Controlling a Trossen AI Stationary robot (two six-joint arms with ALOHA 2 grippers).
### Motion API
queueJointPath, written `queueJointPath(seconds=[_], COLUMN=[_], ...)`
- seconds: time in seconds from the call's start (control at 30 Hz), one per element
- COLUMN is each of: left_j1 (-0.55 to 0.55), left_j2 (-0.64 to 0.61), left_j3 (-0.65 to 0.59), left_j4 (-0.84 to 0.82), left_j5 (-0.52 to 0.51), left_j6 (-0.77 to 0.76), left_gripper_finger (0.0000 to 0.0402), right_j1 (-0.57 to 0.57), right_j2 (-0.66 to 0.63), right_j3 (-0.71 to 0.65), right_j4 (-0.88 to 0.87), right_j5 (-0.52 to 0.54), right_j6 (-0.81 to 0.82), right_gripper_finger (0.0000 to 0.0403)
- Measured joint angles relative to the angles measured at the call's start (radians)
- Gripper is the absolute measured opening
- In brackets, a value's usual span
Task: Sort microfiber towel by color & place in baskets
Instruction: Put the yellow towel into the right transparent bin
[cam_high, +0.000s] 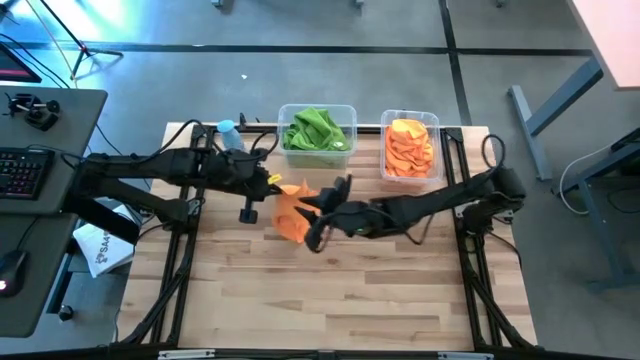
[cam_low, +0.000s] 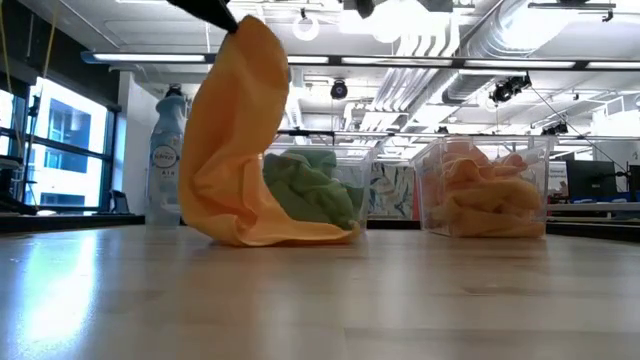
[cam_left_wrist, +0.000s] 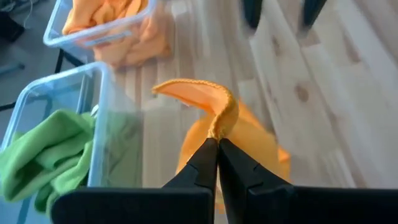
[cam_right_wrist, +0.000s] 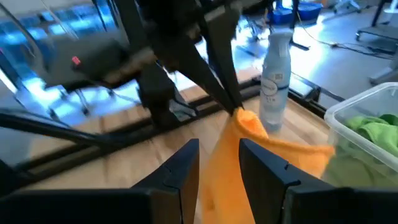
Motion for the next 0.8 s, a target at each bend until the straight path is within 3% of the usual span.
queueJointPath(seconds=[0.27, 0.6, 0.7, 0.8], left_j1=[-0.052, -0.122, -0.139, -0.149], left_j2=[-0.001, -0.001, -0.001, -0.001], left_j3=[0.001, 0.000, 0.000, 0.000], left_j4=[0.034, 0.034, 0.036, 0.044], left_j5=[0.000, -0.003, -0.004, -0.026], left_j6=[-0.021, -0.043, -0.045, -0.062], left_gripper_finger=[0.0000, 0.0000, 0.0000, 0.0000], right_j1=[-0.032, -0.055, -0.058, -0.058], right_j2=[0.184, 0.283, 0.283, 0.283], right_j3=[0.268, 0.359, 0.359, 0.358], right_j4=[-0.272, -0.278, -0.280, -0.284], right_j5=[-0.014, -0.063, -0.070, -0.080], right_j6=[-0.001, -0.019, 0.004, 0.002], right_gripper_finger=[0.0129, 0.0165, 0.0135, 0.0066])
